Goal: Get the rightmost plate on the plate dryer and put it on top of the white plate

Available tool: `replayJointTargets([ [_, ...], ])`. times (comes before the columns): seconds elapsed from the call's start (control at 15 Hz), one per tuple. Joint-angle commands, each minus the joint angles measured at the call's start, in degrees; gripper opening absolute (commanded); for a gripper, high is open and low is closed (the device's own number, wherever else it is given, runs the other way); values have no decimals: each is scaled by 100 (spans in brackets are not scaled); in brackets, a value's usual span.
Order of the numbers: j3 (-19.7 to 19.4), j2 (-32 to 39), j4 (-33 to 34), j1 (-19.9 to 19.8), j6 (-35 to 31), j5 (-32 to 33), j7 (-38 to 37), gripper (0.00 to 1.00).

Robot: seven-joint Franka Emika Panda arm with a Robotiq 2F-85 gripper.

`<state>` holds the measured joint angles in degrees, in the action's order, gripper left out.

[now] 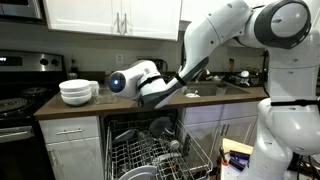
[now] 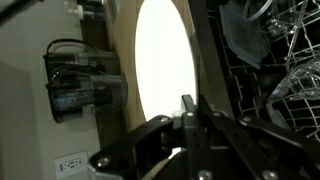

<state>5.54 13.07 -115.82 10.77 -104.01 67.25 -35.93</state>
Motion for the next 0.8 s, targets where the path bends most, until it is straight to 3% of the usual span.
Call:
replayJointTargets([
  [0.0, -71, -330, -256, -260, -489, 308, 126, 6],
  [0.4, -264, -286, -133, -601, -1179, 52, 363, 6],
  [0.73, -306, -100, -72, -584, -1101, 38, 120, 6],
])
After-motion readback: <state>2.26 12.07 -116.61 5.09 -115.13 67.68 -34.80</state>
